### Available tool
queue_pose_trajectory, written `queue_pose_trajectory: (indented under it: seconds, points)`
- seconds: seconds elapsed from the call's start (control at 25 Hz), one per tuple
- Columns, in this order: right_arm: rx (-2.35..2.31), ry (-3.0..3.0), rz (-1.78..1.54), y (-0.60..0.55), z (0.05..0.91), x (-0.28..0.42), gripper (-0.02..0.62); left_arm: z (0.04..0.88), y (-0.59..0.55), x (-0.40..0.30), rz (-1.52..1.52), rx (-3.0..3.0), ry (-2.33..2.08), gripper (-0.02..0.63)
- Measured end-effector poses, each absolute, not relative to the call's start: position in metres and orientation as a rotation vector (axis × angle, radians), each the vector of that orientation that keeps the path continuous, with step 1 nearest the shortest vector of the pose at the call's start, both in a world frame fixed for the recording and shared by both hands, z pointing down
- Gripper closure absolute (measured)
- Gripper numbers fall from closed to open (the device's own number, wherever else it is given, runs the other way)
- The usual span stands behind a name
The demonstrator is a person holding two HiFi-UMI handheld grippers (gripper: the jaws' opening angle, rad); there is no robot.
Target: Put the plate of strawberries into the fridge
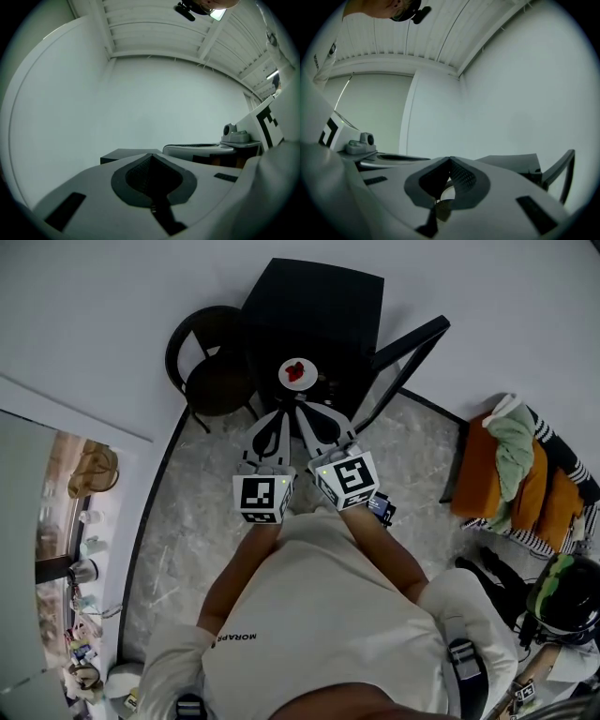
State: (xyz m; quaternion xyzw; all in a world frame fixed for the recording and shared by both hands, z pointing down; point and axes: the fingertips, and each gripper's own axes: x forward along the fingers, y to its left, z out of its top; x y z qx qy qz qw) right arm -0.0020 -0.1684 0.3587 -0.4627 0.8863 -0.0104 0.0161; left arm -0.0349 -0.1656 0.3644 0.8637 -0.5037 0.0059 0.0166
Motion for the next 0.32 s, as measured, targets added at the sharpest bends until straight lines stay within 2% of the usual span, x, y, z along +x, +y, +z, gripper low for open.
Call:
queue_pose_trajectory:
  seconds: [0.32]
  points:
    - [-1.437, 2.759, -0.01, -0.167, 0.3591, -0.0004, 0.583, 0.3638, -0.1651, -0.0336, 0.005, 2.686, -1.572, 0.606]
